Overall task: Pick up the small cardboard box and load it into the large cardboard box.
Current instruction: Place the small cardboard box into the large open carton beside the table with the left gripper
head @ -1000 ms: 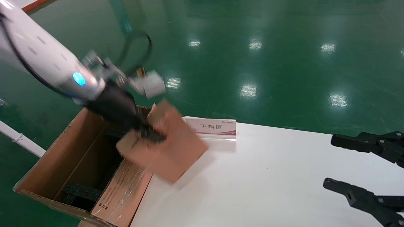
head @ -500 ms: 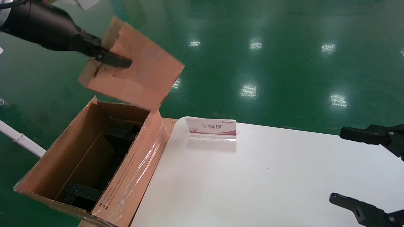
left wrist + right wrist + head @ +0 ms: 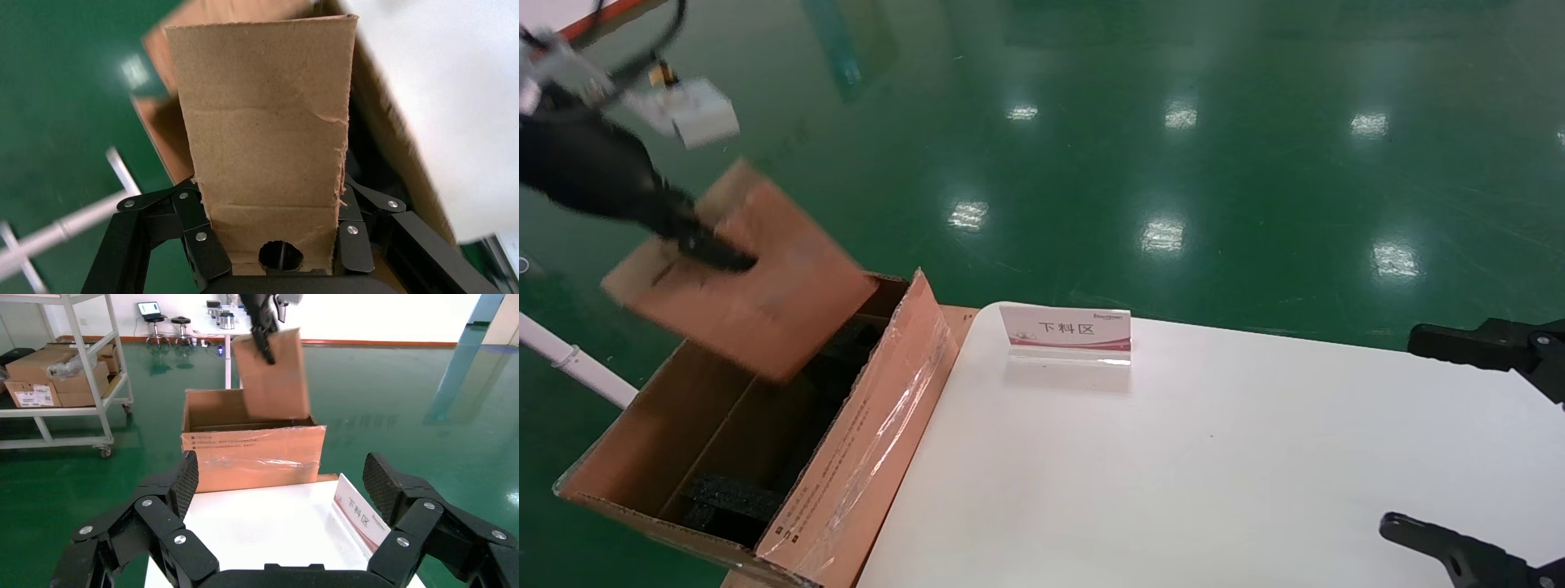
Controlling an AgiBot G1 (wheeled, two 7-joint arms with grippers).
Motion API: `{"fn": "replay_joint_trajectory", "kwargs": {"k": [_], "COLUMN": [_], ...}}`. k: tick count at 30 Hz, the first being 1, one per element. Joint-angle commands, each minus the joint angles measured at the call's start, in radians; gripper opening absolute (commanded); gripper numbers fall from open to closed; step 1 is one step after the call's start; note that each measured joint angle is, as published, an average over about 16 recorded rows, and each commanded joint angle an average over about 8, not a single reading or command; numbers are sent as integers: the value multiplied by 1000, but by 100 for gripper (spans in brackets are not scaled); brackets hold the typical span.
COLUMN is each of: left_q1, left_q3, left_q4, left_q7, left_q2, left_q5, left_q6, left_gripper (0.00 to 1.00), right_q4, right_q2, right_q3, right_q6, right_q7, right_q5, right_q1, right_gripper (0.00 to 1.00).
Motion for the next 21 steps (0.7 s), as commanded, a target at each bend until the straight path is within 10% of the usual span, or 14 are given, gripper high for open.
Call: {"fn": "replay_joint_trajectory", "kwargs": {"k": [1,21], "left_q1": [27,229], "left_q3": [15,60], "left_q4": [37,350], "left_q7": [9,-29], "left_q2": [11,127], "left_q5": [9,47], "left_q6": [9,-65], "left_gripper": [0,0], "right_q4": [0,0], "right_q2": [0,0], "right_q3": [0,-1], "right_q6": [0,0], "right_q7": [0,-1], "right_q5": [0,1], "right_q1": [0,0], "right_gripper": [100,100]}}
